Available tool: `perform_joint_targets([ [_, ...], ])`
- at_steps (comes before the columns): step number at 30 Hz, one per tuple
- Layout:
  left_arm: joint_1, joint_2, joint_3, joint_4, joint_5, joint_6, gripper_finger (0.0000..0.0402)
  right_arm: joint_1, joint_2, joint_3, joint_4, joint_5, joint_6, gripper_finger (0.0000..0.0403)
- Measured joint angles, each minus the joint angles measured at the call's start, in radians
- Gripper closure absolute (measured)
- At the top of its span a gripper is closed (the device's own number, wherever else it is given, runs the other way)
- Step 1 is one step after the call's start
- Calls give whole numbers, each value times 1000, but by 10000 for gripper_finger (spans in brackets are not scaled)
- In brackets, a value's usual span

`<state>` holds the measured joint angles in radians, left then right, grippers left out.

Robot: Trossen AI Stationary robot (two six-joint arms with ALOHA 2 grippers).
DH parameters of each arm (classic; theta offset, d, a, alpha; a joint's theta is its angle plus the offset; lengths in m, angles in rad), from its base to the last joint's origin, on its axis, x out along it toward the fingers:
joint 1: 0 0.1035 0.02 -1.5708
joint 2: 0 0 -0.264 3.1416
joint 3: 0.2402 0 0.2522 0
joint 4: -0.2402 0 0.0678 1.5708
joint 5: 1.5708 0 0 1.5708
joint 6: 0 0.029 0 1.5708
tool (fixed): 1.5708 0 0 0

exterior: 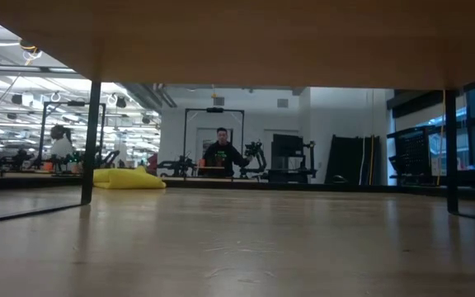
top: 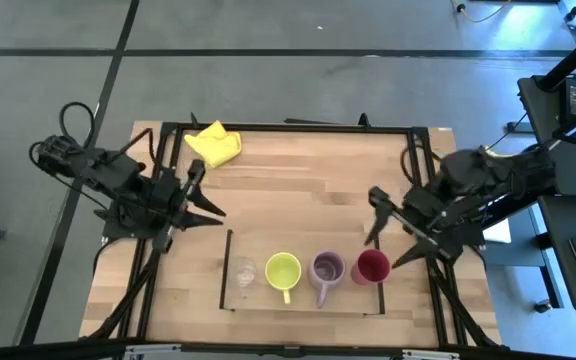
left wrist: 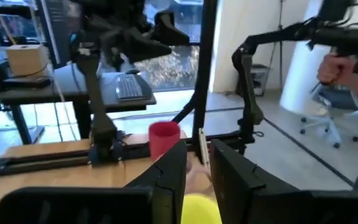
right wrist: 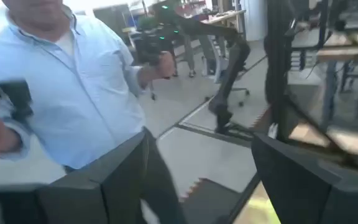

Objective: Stack small to large cups/mugs on shelf
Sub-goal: Return to Home Position

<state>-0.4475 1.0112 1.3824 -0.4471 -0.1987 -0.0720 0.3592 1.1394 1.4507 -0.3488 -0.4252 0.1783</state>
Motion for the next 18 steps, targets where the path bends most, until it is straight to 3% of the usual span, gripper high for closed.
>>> perform_joint_targets([
  [2,20,-94,-130,62,6,-12,334,-31,-103,-166,105,-16,95,116],
  [5,56,-247,-219,84,9,-7,334,-101,-299,-325,183,-14,142,116],
  [12,110,-585,-381,62,25,24,334,-167,-750,-573,197,99,42,116],
  [18,109,-808,-656,167,-52,31,334,-167,-1003,-792,257,188,-16,116],
])
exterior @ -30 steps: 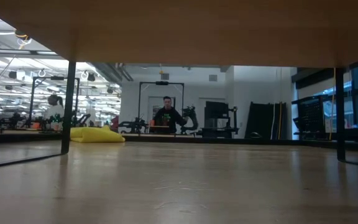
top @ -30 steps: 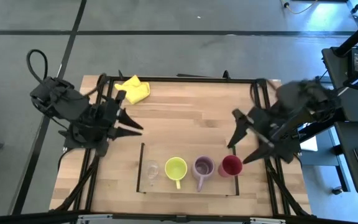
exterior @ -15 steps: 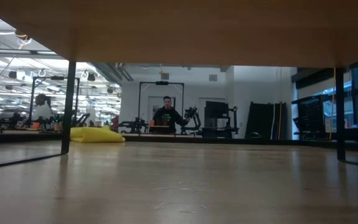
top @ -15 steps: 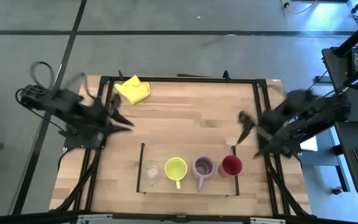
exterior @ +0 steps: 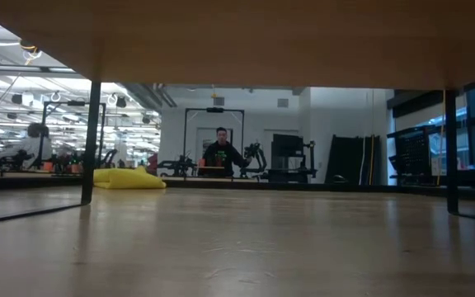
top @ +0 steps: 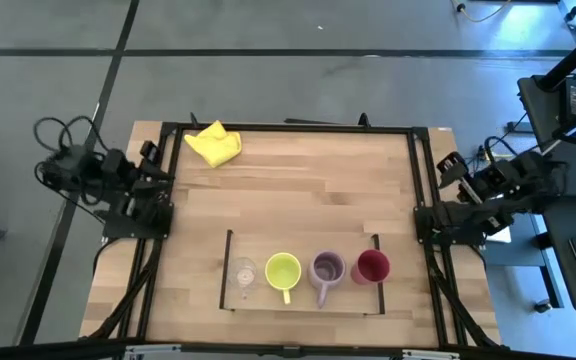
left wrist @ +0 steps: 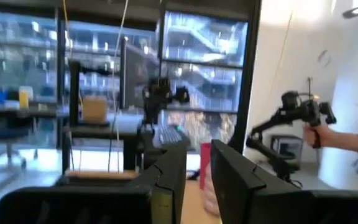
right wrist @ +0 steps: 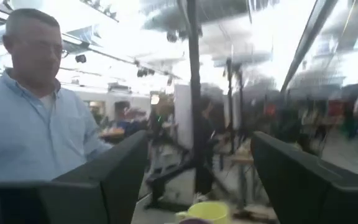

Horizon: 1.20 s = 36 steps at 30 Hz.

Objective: Stack small to large cups/mugs on shelf
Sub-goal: Return to Home Position

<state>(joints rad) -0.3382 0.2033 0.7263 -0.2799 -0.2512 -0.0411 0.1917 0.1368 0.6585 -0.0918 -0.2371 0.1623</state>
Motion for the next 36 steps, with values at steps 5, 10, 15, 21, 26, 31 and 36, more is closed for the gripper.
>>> perform_joint_targets([
  [5,0,-196,-225,127,-14,46,333,0,-137,-162,102,2,-120,116],
  [10,0,-195,-325,140,-89,-32,333,0,-113,-246,164,24,-137,116],
  [15,5,-197,-433,100,-238,-134,333,1,-136,-387,264,196,-95,116],
  [21,24,-198,-532,36,-498,-312,333,0,-135,-573,421,351,-80,116],
  [26,24,-199,-620,-33,-410,-420,333,0,-127,-651,358,280,66,116],
  [31,24,-159,-625,-19,-330,-373,333,0,-126,-650,339,212,-37,116],
  [36,24,-157,-622,-23,-330,-318,333,0,-126,-650,335,210,-91,116],
])
